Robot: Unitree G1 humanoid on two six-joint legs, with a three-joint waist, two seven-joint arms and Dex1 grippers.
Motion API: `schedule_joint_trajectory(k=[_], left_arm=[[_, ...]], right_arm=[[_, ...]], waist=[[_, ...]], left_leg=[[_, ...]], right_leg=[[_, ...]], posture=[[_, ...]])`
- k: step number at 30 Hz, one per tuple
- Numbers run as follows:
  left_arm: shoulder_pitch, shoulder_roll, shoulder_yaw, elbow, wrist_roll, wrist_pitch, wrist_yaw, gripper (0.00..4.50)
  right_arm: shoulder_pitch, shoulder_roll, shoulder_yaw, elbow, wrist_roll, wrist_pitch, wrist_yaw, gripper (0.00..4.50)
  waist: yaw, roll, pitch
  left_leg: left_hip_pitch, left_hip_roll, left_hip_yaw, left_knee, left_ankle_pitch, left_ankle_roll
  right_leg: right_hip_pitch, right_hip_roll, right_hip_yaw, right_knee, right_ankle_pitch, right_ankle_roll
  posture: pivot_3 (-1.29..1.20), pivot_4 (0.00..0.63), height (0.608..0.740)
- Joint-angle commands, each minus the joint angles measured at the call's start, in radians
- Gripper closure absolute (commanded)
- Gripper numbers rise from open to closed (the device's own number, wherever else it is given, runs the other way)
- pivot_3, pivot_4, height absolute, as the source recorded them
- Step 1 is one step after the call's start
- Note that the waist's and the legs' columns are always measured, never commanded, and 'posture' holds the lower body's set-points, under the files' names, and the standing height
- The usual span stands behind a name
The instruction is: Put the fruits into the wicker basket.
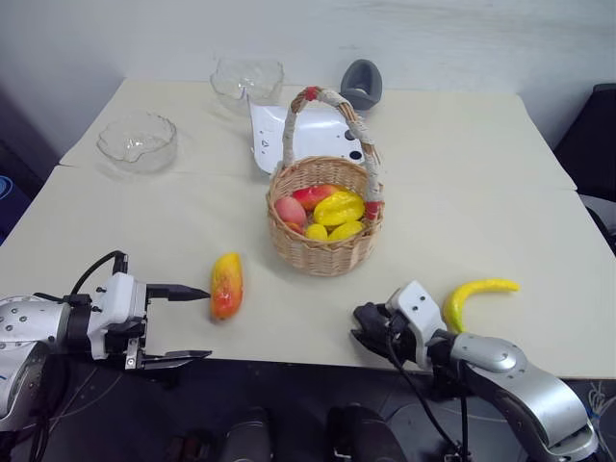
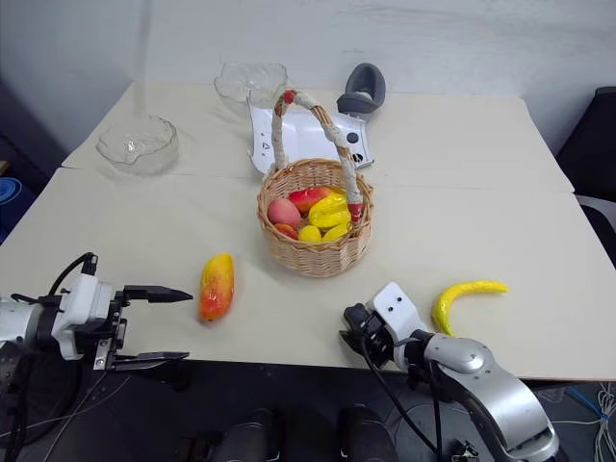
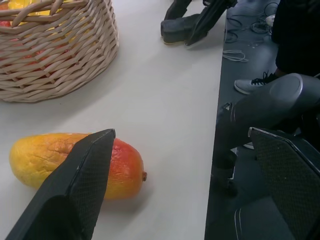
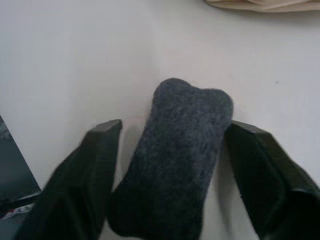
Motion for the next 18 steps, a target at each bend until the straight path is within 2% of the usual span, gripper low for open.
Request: schedule_joint_trajectory(k=[1,3,4,8,10,11,15,18], left_arm=[[-0.044,-0.022,-0.035,-0.014,-0.015,-0.003,0.002,0.0],[-0.065,-0.039,-0.058,-0.008,-0.011,-0.002,0.007,0.0],[-0.074,-0.046,-0.066,-0.006,-0.011,-0.001,0.01,0.0],[-0.106,-0.081,-0.07,0.002,-0.035,0.029,0.043,0.0],[-0.131,-0.105,-0.071,-0.002,-0.059,0.058,0.073,0.0],[-0.143,-0.117,-0.071,-0.007,-0.072,0.075,0.088,0.0],[-0.186,-0.154,-0.083,-0.027,-0.104,0.124,0.132,0.0],[-0.21,-0.169,-0.088,-0.04,-0.115,0.154,0.158,0.0]], right_arm=[[0.011,-0.031,-0.047,-0.031,0.062,-0.027,0.085,2.54],[0.033,-0.054,-0.124,-0.056,0.117,-0.092,0.168,3.18],[0.043,-0.058,-0.175,-0.069,0.154,-0.12,0.201,3.3],[0.051,-0.091,-0.476,-0.031,0.328,-0.118,0.243,3.33],[0.047,-0.191,-0.612,0.117,0.262,-0.176,0.298,3.33],[0.043,-0.241,-0.641,0.208,0.209,-0.218,0.317,3.33],[-0.08,-0.376,-0.592,0.682,-0.003,-0.451,0.322,3.33],[-0.223,-0.415,-0.502,0.978,-0.104,-0.578,0.356,3.33]], waist=[[0.0,0.0,0.0],[0.0,0.0,0.0],[0.001,0.0,0.0],[-0.001,0.0,0.0],[0.001,0.0,0.0],[0.001,0.001,0.001],[0.001,0.0,0.0],[-0.005,0.0,0.001]], left_leg=[[0.0,0.0,0.001,0.0,0.0,0.0],[-0.001,0.0,0.001,0.0,-0.001,0.0],[-0.001,0.0,0.002,0.0,-0.001,0.001],[-0.001,0.0,0.002,0.002,-0.002,0.001],[0.0,0.0,0.003,0.002,-0.001,0.002],[0.0,-0.001,0.003,0.003,-0.001,0.002],[0.001,-0.004,0.005,0.002,0.0,0.004],[0.001,-0.004,0.007,0.002,0.0,0.004]], right_leg=[[0.0,0.0,0.001,0.0,0.0,0.0],[-0.001,0.001,0.001,0.0,0.0,0.0],[-0.001,0.001,0.001,0.0,0.0,0.001],[0.0,0.001,0.003,0.0,0.001,0.003],[0.0,0.001,0.004,0.0,0.002,0.004],[0.001,0.001,0.004,0.0,0.002,0.004],[0.001,0.0,0.006,-0.001,0.003,0.005],[0.0,0.001,0.007,0.0,0.003,0.005]], posture=[[0.0,0.15,0.74],[0.0,0.15,0.74],[0.0,0.15,0.74],[0.0,0.15,0.74],[0.0,0.15,0.74],[0.0,0.15,0.74],[0.0,0.15,0.74],[0.0,0.15,0.74]])
